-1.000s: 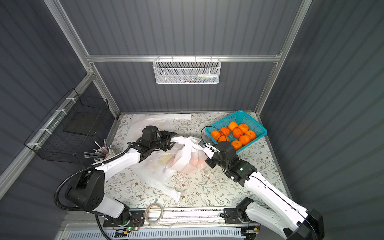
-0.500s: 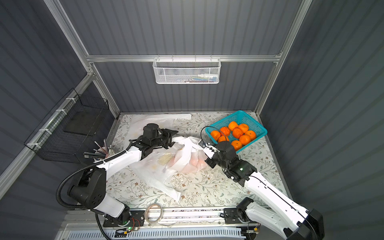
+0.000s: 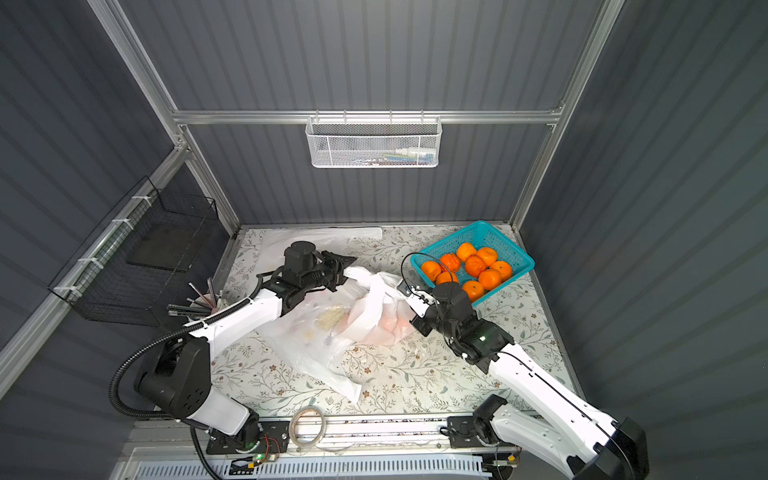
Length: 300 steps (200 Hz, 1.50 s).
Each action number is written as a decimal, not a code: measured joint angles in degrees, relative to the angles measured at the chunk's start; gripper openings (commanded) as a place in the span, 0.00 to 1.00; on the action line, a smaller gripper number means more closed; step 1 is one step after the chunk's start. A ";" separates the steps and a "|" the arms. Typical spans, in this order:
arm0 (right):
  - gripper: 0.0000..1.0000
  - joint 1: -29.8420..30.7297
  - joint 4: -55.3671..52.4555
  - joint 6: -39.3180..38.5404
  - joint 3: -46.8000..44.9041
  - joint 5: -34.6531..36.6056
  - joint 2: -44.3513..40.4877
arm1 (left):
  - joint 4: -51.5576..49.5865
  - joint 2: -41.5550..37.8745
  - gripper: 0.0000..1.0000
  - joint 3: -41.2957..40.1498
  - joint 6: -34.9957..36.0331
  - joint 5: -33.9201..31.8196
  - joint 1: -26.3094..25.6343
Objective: Place the oranges into plastic bags & tie knots
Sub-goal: Tie the plastic bag at the center of the board.
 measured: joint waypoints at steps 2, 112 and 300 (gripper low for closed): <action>0.00 0.00 0.00 0.00 0.00 0.02 0.00 | 0.00 -0.02 0.34 0.00 0.11 0.00 -0.02; 0.00 0.00 0.02 0.00 0.00 0.59 0.55 | -2.64 -2.56 0.34 0.11 0.85 -1.03 -3.72; 0.00 1.07 -1.66 8.04 0.96 30.67 1.57 | -11.08 -5.95 0.00 1.14 17.62 -11.89 -3.93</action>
